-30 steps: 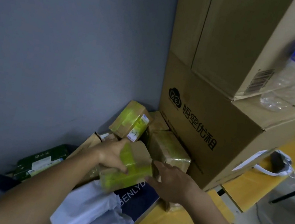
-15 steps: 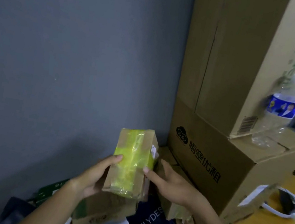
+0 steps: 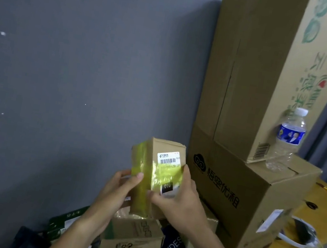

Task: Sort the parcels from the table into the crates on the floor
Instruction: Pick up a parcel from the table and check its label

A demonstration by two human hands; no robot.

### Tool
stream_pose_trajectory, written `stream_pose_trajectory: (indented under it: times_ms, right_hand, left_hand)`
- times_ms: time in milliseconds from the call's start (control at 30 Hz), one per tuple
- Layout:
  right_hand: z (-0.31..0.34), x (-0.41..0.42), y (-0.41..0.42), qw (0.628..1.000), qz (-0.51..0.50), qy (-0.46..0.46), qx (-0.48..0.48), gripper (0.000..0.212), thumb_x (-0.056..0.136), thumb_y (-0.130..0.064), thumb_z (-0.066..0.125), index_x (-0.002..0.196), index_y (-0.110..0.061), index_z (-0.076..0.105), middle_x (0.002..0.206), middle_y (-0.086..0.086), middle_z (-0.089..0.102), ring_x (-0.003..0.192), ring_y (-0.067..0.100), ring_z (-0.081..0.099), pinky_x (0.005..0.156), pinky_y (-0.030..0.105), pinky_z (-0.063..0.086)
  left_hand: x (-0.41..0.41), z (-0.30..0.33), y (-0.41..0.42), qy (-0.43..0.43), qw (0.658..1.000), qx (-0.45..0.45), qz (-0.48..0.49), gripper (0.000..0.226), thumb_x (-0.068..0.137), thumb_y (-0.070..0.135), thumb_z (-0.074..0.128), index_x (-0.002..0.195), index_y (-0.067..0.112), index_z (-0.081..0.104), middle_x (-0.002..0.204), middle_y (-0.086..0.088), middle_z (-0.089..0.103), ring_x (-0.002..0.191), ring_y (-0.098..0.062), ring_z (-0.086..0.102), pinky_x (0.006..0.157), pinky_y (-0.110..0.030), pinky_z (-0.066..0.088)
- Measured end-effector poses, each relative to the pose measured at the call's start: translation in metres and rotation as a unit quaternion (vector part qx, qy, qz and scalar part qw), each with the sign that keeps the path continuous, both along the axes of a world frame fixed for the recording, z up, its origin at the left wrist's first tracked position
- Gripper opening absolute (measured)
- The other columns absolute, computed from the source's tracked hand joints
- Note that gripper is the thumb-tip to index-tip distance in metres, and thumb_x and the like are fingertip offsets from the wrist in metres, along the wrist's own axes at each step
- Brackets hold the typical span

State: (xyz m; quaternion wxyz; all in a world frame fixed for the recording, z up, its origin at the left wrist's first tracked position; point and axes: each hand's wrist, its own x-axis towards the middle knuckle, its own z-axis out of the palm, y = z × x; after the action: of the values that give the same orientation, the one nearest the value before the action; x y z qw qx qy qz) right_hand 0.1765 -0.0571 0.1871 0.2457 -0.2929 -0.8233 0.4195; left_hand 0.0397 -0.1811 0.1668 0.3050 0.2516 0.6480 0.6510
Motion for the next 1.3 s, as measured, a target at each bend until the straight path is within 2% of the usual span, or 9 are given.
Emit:
stream_pose_trajectory:
  times_ms: [200,300,433,633,833,967,1100,1233,1300]
  right_hand:
    - [0.017,0.006,-0.06,0.99,-0.024,-0.022,0.14,0.127,0.071,-0.077,0.068,0.158,-0.031,-0.011,0.151,-0.007,0.025,0.125,0.01,0.047,0.089,0.025,0.051]
    - [0.026,0.014,-0.081,0.994,-0.011,0.017,0.105,0.124,0.071,-0.072,0.074,0.161,-0.032,-0.002,0.152,-0.013,0.034,0.126,0.005,0.049,0.097,0.029,0.052]
    - [0.034,0.031,-0.101,0.995,0.029,0.092,-0.025,0.088,0.086,-0.046,0.074,0.157,-0.04,0.022,0.141,-0.02,0.052,0.115,-0.001,0.058,0.094,0.029,0.058]
    - [0.03,0.051,-0.152,0.961,0.093,0.142,-0.216,0.072,0.073,-0.058,0.072,0.14,-0.049,0.048,0.136,-0.013,0.064,0.113,0.005,0.068,0.094,0.033,0.058]
    - [0.03,0.052,-0.194,0.962,0.089,0.16,-0.201,0.039,0.101,-0.032,0.054,0.138,-0.043,0.055,0.121,-0.019,0.071,0.107,0.003,0.069,0.087,0.03,0.061]
    - [0.03,0.057,-0.202,0.953,0.04,0.206,-0.22,0.043,0.102,-0.023,0.055,0.142,-0.039,0.055,0.118,-0.011,0.074,0.108,0.014,0.071,0.093,0.044,0.06]
    - [0.028,0.07,-0.198,0.943,0.006,0.243,-0.227,0.041,0.103,-0.021,0.054,0.14,-0.039,0.055,0.116,-0.015,0.074,0.111,0.013,0.07,0.092,0.038,0.059]
    - [0.019,0.095,-0.186,0.94,-0.026,0.258,-0.224,0.042,0.102,-0.022,0.055,0.141,-0.037,0.054,0.118,-0.016,0.074,0.113,0.012,0.069,0.094,0.038,0.059]
    - [0.014,0.113,-0.177,0.937,-0.049,0.262,-0.225,0.037,0.103,-0.022,0.054,0.134,-0.042,0.057,0.118,-0.018,0.073,0.111,0.01,0.069,0.087,0.031,0.06]
  left_hand:
    - [0.013,0.024,-0.042,0.023,0.999,0.022,-0.004,0.065,0.06,0.049,0.089,0.119,0.043,0.063,0.114,0.011,0.073,0.103,-0.012,0.071,0.091,-0.041,0.059]
    - [0.012,0.035,-0.071,0.004,0.998,0.06,0.012,0.053,0.068,0.035,0.083,0.118,0.034,0.067,0.11,0.006,0.076,0.097,-0.015,0.074,0.078,-0.032,0.06]
    - [0.005,0.051,-0.118,-0.005,0.995,0.096,0.007,0.048,0.073,0.033,0.076,0.118,0.02,0.069,0.107,-0.003,0.077,0.094,-0.017,0.075,0.069,-0.025,0.058]
    - [0.003,0.055,-0.18,0.003,0.992,0.124,-0.018,0.04,0.076,0.035,0.078,0.111,0.016,0.075,0.105,-0.01,0.077,0.098,-0.026,0.074,0.073,-0.029,0.054]
    - [0.013,0.053,-0.21,0.004,0.989,0.142,-0.03,0.043,0.076,0.038,0.068,0.111,0.014,0.074,0.104,-0.009,0.077,0.098,-0.025,0.074,0.077,-0.033,0.055]
    - [0.02,0.053,-0.211,0.001,0.984,0.16,-0.082,0.045,0.081,0.036,0.065,0.121,0.016,0.069,0.115,-0.008,0.075,0.109,-0.025,0.07,0.091,-0.039,0.055]
    - [0.026,0.045,-0.201,0.002,0.974,0.17,-0.151,0.049,0.089,0.022,0.07,0.137,0.021,0.058,0.132,-0.006,0.067,0.12,-0.024,0.065,0.101,-0.041,0.053]
    - [0.04,0.036,-0.178,0.004,0.971,0.156,-0.182,0.065,0.08,0.036,0.075,0.141,0.029,0.055,0.137,-0.001,0.064,0.128,-0.025,0.059,0.112,-0.053,0.039]
    - [0.056,0.033,-0.16,0.001,0.97,0.15,-0.193,0.066,0.079,0.036,0.077,0.141,0.029,0.055,0.134,-0.001,0.066,0.126,-0.024,0.061,0.109,-0.049,0.044]
